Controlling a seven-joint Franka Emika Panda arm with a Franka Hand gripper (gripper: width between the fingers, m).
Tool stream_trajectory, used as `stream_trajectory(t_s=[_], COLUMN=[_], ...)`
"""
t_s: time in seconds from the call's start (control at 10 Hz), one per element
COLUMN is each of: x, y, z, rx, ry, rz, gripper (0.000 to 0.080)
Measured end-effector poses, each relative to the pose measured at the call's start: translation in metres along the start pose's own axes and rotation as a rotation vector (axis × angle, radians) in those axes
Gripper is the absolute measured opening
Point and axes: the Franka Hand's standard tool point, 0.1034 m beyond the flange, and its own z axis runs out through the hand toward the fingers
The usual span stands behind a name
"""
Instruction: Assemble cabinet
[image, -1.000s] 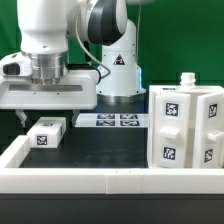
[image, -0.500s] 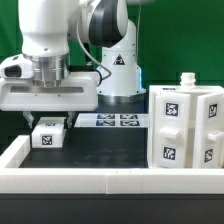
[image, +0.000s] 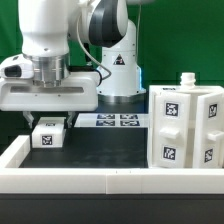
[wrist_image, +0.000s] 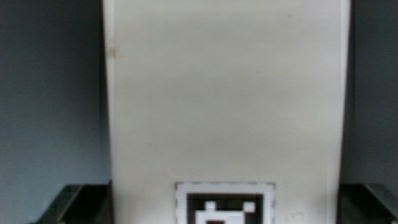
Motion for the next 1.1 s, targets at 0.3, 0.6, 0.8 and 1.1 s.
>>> stream_trajectory(t_s=[0.3, 0.6, 0.8, 1.1], x=[0.01, 0.024, 0.022, 0.024], y=[-0.036, -0.081, -0.076, -0.079], z=[-0.063, -0.117, -0.109, -0.111], rx=[0.049, 0.072, 0.068, 0.067], ry=[0.005, -0.02, -0.005, -0.006], rz=[0.008, 0.083, 0.053, 0.047], gripper=[0.0557, 0.0558, 0.0558, 0.0558])
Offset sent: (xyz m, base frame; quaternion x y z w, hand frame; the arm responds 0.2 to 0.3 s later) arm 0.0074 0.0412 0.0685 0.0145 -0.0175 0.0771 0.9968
